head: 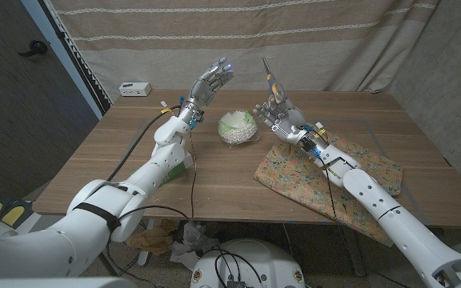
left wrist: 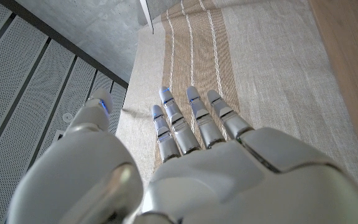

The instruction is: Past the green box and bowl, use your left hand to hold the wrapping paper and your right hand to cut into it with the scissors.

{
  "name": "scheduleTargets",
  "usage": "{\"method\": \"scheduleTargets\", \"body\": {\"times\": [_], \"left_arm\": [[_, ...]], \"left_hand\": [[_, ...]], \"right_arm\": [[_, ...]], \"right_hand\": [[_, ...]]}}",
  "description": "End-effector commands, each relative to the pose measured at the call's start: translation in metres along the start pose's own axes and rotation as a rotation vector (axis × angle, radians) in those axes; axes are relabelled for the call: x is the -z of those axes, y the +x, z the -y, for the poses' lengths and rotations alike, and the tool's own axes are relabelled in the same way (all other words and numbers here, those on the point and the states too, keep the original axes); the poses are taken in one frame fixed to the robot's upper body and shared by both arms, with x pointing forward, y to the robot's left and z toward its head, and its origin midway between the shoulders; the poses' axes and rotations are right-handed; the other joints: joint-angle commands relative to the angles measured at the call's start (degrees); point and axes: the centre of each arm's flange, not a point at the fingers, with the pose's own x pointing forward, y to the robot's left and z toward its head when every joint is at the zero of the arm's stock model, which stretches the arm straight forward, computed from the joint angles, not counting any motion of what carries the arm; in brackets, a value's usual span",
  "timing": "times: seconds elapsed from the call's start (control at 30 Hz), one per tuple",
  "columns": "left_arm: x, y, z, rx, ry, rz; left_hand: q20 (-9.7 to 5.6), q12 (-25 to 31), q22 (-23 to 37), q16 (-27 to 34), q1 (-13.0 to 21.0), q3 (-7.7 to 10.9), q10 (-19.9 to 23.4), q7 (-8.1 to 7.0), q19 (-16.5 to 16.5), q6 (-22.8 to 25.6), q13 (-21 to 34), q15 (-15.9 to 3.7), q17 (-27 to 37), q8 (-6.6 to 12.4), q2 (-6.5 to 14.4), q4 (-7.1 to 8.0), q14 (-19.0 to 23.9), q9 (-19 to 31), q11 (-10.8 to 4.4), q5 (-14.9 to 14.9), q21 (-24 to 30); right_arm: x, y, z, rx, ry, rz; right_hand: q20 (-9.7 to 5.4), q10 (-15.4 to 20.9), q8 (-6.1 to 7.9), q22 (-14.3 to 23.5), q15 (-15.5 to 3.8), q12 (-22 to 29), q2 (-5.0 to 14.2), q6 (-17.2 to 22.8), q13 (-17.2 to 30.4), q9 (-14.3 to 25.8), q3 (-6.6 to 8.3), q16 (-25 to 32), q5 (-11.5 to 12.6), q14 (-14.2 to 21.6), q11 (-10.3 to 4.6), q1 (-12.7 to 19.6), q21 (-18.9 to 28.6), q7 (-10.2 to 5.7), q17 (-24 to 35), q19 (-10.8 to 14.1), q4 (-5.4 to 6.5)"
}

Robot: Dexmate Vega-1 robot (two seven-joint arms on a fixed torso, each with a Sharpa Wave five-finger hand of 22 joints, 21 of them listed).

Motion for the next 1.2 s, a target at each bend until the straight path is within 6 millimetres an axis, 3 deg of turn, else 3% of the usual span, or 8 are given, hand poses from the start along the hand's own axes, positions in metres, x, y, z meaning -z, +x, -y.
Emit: {"method": "scheduleTargets", "body": {"times": [0.03, 0.13, 0.5, 0.63, 0.9, 1.07, 1.13, 1.2], "left_arm": [[-0.002, 0.002, 0.001, 0.009, 0.010, -0.013], [-0.003, 0.001, 0.001, 0.008, 0.013, -0.016], [-0.004, -0.004, -0.001, -0.001, 0.015, -0.020], [-0.005, -0.005, -0.001, -0.002, 0.017, -0.019], [-0.004, -0.005, -0.002, -0.003, 0.014, -0.018], [-0.004, -0.005, -0.002, -0.002, 0.013, -0.016], [-0.004, -0.005, -0.002, -0.003, 0.013, -0.016], [-0.003, -0.005, -0.001, -0.002, 0.011, -0.015]], "left_hand": [[-0.19, 0.4, 0.1, 0.3, 0.2, -0.41, 0.4, -0.10, 0.2, 0.7, 0.2, -9.44, 0.1, 0.41, 0.6, -0.03, 0.2, 0.2, -0.06, 0.2, 0.1], [-0.19, 0.4, 0.1, 0.3, 0.2, -0.42, 0.5, -0.10, 0.2, 0.8, 0.2, -9.44, 0.1, 0.42, 0.6, -0.02, 0.2, 0.2, -0.05, 0.2, 0.1], [-0.27, 0.5, 0.1, 0.3, 0.1, -0.46, 0.7, -0.10, 0.2, 1.5, 0.1, -9.43, 0.0, 0.55, 0.6, 0.01, 0.2, 0.2, -0.07, 0.2, 0.2], [-0.30, 0.5, 0.1, 0.3, 0.1, -0.47, 0.8, -0.10, 0.2, 1.7, 0.1, -9.42, 0.0, 0.59, 0.7, 0.03, 0.2, 0.2, -0.08, 0.2, 0.2], [-0.29, 0.5, 0.1, 0.3, 0.1, -0.49, 0.8, -0.10, 0.2, 2.2, 0.1, -9.41, 0.0, 0.66, 0.7, 0.04, 0.1, 0.2, -0.11, 0.2, 0.2], [-0.34, 0.5, 0.1, 0.3, 0.1, -0.49, 0.9, -0.11, 0.2, 2.5, 0.1, -9.41, 0.0, 0.71, 0.8, 0.06, 0.1, 0.2, -0.12, 0.2, 0.2], [-0.36, 0.5, 0.1, 0.3, 0.1, -0.49, 0.9, -0.11, 0.2, 2.6, 0.1, -9.41, 0.0, 0.73, 0.8, 0.07, 0.2, 0.2, -0.13, 0.2, 0.2], [-0.34, 0.5, 0.1, 0.4, 0.1, -0.49, 0.9, -0.11, 0.2, 2.7, 0.1, -9.41, 0.0, 0.75, 0.8, 0.07, 0.2, 0.2, -0.13, 0.2, 0.2]], "right_arm": [[0.007, 0.002, -0.001, -0.057, 0.118, 0.084], [0.006, 0.002, 0.000, -0.052, 0.100, 0.092], [0.004, 0.005, 0.002, -0.067, 0.070, 0.117], [0.003, 0.006, 0.002, -0.071, 0.072, 0.136], [0.000, 0.007, 0.001, -0.071, 0.054, 0.160], [-0.004, 0.006, 0.000, -0.078, 0.016, 0.158], [-0.007, 0.006, -0.001, -0.074, -0.014, 0.159], [-0.008, 0.006, -0.001, -0.080, -0.014, 0.160]], "right_hand": [[-1.82, 8.4, 0.03, -0.1, -10.69, 0.3, 0.60, 0.8, -0.2, -0.4, 0.31, -0.2, -0.1, 0.5, -8.74, 2.0, 0.2, -2.17, 0.5, -1.2, -0.04], [-1.95, 8.0, -0.11, -0.2, -10.66, 0.3, 0.36, 0.8, -0.1, -0.7, 0.18, 0.0, -0.2, 0.4, -9.04, 2.3, 0.2, -2.47, 1.0, -1.9, 0.00], [-2.57, -0.9, -0.20, -0.4, -10.31, -2.0, 0.39, 1.2, 0.4, -1.6, -1.06, -1.5, -0.8, -5.1, -9.19, 2.9, 0.5, -4.92, 2.6, -6.8, 1.27], [-3.09, -4.0, -0.26, -0.4, -10.20, -3.3, 0.70, 0.9, -0.3, -1.5, -1.56, -2.4, -1.2, -8.0, -9.46, 2.7, 0.9, -5.65, 2.9, -8.0, 1.82], [-3.44, -7.1, -0.33, -0.5, -10.37, -5.2, 0.97, 0.7, -2.0, -1.7, -2.11, -2.9, -1.8, -9.9, -9.23, 2.6, 1.4, -6.48, 3.3, -9.5, 2.25], [-2.84, -8.8, -0.35, -0.6, -10.37, -6.9, 1.09, 1.1, -3.4, -2.1, -2.33, -3.1, -1.8, -10.8, -8.01, 2.7, 1.8, -6.57, 3.5, -9.9, 2.37], [-2.20, -10.5, -0.46, -0.7, -10.25, -8.5, 1.06, 1.1, -4.5, -2.5, -2.60, -3.6, -1.6, -11.3, -8.59, 2.6, 2.1, -6.33, 3.3, -10.2, 2.54], [-1.55, -11.1, -0.24, -0.8, -10.19, -9.5, 0.89, 1.4, -5.5, -2.6, -3.02, -4.6, -1.4, -11.4, -8.14, 2.2, 2.3, -5.81, 2.5, -10.6, 2.89]]}}
